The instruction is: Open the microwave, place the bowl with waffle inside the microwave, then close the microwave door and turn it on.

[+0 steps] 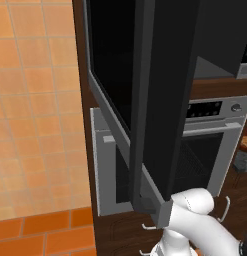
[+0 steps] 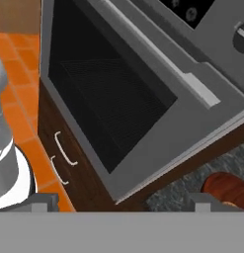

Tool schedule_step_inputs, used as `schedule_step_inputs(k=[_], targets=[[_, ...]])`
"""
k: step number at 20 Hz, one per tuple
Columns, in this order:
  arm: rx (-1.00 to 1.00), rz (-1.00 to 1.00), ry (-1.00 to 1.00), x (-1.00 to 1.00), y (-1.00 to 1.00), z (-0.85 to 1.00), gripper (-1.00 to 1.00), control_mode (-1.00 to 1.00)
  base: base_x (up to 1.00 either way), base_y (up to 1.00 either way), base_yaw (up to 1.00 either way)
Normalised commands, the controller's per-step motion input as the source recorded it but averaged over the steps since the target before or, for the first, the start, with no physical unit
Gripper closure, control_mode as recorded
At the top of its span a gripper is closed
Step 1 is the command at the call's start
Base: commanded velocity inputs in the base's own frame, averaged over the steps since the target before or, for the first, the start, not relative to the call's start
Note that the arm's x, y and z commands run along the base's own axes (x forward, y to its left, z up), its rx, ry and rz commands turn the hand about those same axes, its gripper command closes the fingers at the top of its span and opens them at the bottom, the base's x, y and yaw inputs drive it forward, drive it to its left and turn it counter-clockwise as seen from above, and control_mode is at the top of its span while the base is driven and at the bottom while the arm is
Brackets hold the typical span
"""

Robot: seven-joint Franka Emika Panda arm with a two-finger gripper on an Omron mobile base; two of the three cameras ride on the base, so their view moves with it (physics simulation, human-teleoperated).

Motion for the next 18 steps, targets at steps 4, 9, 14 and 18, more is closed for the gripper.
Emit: schedule_step_inputs(k=[4,9,14,18], targets=[[0.07,0.0,0.09,0.36,-0.49,-0.14,-1.0,-1.0,0.0,0.0,0.0],[0.09,0.0,0.01,0.31,-0.51,-0.5,-1.0,-1.0,0.0,0.0,0.0],[0.02,0.02,0.0,0.34,-0.24,-0.41,-1.0,-1.0,0.0,0.0,0.0],[0.0,0.0,0.0,0.33,-0.02,-0.32,-1.0,-1.0,0.0,0.0,0.0]])
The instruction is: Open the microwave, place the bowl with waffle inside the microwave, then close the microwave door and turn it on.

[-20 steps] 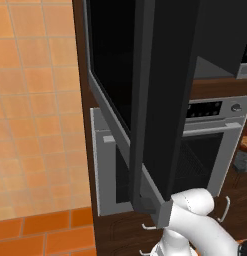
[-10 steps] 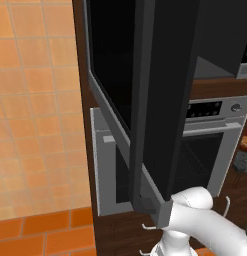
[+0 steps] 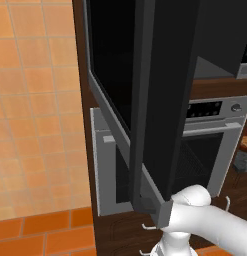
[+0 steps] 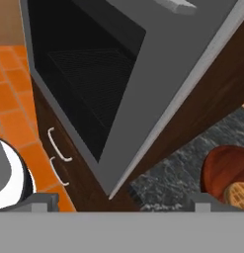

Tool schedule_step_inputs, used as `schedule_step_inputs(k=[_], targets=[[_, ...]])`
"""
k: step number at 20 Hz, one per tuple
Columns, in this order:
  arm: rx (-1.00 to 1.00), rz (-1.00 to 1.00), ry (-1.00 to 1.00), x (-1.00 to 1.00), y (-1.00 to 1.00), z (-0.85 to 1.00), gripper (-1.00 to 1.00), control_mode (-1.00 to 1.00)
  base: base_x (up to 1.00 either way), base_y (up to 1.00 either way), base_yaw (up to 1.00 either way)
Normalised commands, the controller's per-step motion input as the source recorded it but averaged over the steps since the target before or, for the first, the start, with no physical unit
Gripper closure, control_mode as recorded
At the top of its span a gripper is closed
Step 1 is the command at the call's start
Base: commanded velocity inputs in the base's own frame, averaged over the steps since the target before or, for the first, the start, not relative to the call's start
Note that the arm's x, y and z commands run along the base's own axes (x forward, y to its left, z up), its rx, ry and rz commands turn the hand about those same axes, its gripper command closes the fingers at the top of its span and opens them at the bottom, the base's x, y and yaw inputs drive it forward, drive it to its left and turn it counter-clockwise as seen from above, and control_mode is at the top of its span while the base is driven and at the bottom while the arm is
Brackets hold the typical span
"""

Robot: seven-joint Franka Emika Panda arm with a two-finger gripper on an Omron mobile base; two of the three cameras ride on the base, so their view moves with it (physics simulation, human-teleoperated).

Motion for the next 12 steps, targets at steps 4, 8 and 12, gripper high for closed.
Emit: schedule_step_inputs(k=[4,8,12], targets=[[0.0,0.0,0.0,0.37,-0.07,-0.19,-1.0,-1.0,0.0,0.0,0.0],[0.0,0.0,0.0,0.49,0.0,-0.19,-1.0,-1.0,0.0,0.0,0.0],[0.0,0.0,0.0,0.35,-0.17,-0.24,-1.0,-1.0,0.0,0.0,0.0]])
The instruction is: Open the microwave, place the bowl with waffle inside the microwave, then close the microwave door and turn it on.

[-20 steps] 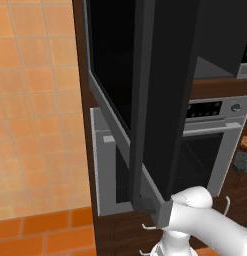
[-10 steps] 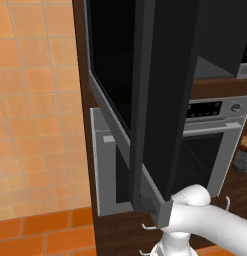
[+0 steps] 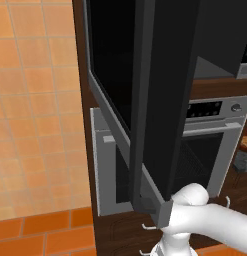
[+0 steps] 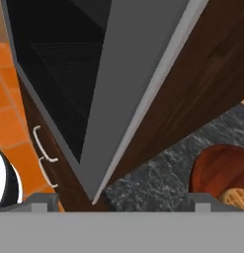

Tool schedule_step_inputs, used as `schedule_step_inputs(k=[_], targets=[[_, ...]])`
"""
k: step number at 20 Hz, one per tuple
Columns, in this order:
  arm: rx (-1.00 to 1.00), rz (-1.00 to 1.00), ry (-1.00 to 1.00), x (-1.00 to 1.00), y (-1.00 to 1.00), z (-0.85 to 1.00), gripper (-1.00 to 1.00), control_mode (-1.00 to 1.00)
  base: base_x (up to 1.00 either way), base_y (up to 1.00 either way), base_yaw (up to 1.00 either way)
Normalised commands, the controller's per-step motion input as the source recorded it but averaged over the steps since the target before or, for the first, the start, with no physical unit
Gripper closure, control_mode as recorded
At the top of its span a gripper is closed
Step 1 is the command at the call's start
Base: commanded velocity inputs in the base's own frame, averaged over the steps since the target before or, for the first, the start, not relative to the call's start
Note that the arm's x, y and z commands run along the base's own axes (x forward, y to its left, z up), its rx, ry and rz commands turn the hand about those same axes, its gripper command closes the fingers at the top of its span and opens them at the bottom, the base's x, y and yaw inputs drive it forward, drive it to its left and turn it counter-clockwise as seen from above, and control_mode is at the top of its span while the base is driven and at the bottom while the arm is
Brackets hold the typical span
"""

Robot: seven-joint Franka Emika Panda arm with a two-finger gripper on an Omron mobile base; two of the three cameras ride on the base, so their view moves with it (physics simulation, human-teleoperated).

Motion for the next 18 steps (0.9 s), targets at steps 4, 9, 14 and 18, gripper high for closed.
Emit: schedule_step_inputs(k=[4,9,14,18], targets=[[0.0,0.0,0.0,0.23,-0.33,-0.16,-1.0,-1.0,0.0,0.0,0.0],[0.0,0.0,0.0,0.22,-0.48,-0.14,-1.0,-1.0,0.0,0.0,0.0],[-0.02,0.0,0.0,0.16,-0.32,-0.25,-1.0,-1.0,0.0,0.0,0.0],[-0.01,0.0,0.0,0.33,-0.29,-0.17,-1.0,-1.0,0.0,0.0,0.0]])
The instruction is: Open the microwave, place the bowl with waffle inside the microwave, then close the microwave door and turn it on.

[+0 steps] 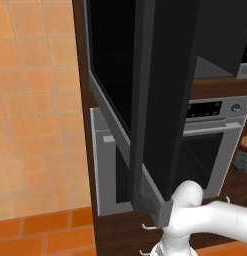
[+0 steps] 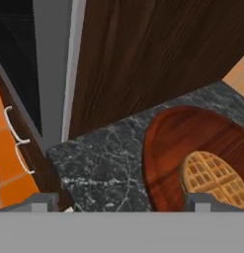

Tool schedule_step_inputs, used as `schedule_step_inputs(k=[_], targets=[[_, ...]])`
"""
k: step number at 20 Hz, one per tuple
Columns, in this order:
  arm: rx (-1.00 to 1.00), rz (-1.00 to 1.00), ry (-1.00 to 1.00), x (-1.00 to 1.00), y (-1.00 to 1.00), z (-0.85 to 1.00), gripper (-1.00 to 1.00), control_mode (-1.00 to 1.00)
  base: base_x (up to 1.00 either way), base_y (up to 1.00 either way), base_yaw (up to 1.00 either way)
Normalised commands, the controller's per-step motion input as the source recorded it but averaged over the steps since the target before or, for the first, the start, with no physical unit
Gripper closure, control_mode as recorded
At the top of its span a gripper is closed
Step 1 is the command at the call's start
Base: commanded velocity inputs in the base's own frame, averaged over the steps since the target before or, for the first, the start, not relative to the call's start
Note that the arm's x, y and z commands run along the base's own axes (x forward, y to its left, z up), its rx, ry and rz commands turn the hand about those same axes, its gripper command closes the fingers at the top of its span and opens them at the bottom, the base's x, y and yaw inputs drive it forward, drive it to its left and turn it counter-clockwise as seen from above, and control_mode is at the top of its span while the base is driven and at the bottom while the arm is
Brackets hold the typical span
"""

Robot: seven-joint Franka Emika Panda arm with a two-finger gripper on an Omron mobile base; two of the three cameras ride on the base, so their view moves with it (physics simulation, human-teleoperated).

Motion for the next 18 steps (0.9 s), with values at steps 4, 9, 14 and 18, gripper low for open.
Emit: schedule_step_inputs(k=[4,9,14,18], targets=[[-0.02,0.0,0.0,0.4,-0.15,-0.2,-1.0,-1.0,0.0,0.0,0.0],[-0.05,0.0,0.0,0.32,-0.04,-0.41,-1.0,-1.0,0.0,0.0,0.0],[-0.02,0.0,0.0,0.23,-0.07,-0.27,-1.0,-1.0,0.0,0.0,0.0],[-0.02,0.0,0.03,0.07,0.0,-0.14,-1.0,-1.0,0.0,0.0,0.0]])
